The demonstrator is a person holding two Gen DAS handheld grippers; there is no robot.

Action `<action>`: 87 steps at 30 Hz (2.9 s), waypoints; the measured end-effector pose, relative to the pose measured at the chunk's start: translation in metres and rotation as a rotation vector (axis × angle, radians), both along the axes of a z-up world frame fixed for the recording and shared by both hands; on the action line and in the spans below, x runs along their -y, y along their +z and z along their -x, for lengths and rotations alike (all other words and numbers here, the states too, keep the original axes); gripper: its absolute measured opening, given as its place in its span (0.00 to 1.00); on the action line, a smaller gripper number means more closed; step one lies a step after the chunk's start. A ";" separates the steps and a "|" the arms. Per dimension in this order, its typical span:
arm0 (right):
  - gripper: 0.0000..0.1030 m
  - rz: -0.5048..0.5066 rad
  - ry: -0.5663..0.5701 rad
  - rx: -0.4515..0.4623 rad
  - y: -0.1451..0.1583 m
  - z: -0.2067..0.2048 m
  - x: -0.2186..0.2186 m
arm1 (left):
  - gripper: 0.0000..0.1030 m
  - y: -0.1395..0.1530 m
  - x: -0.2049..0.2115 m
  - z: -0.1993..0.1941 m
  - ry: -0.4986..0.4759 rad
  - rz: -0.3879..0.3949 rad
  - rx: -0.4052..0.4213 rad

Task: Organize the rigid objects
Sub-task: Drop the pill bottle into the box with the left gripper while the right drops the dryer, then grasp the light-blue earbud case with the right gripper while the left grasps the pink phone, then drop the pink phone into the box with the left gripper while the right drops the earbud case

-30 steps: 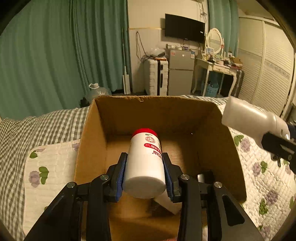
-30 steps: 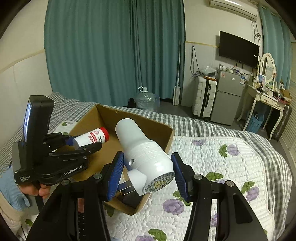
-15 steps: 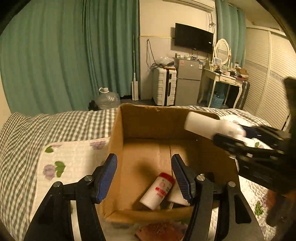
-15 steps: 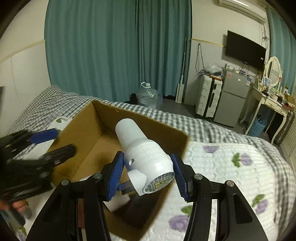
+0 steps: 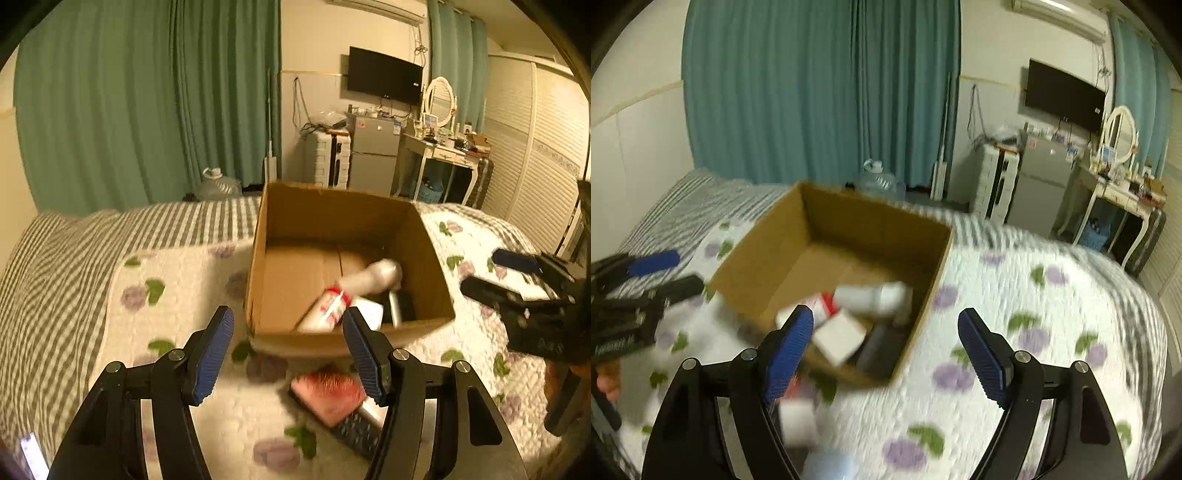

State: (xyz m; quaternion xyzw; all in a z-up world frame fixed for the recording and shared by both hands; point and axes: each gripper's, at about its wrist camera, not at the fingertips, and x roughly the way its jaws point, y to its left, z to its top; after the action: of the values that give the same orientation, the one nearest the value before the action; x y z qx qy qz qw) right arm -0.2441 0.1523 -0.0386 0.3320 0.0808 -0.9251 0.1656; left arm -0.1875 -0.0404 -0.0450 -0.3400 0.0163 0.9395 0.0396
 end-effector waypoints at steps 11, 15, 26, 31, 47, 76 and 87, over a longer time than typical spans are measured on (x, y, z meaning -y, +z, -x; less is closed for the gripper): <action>0.75 -0.133 0.099 0.262 -0.108 -0.039 0.017 | 0.62 -0.078 -0.001 -0.028 0.028 -0.004 0.182; 0.49 -0.123 0.115 0.342 -0.123 -0.028 0.019 | 0.62 -0.080 -0.009 -0.032 0.005 -0.003 0.174; 0.49 -0.055 0.058 0.279 -0.101 -0.023 -0.001 | 0.62 -0.095 -0.028 -0.020 -0.013 -0.042 0.251; 0.49 -0.053 0.066 0.276 -0.100 -0.021 0.000 | 0.62 -0.111 -0.024 0.002 0.010 -0.040 0.285; 0.49 -0.036 0.059 0.275 -0.101 -0.020 0.001 | 0.49 -0.123 -0.028 0.029 -0.081 -0.044 0.267; 0.49 -0.003 0.060 0.097 -0.038 -0.019 -0.004 | 0.10 -0.049 -0.042 -0.029 -0.112 -0.064 0.095; 0.49 0.029 0.080 -0.082 0.022 0.033 0.002 | 0.10 0.016 -0.048 0.028 -0.104 0.033 -0.057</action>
State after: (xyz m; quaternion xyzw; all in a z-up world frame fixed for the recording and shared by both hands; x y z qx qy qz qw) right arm -0.2770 0.1501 -0.0167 0.2880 0.0875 -0.9316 0.2039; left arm -0.2155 0.0073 -0.0288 -0.3125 0.0506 0.9450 0.0820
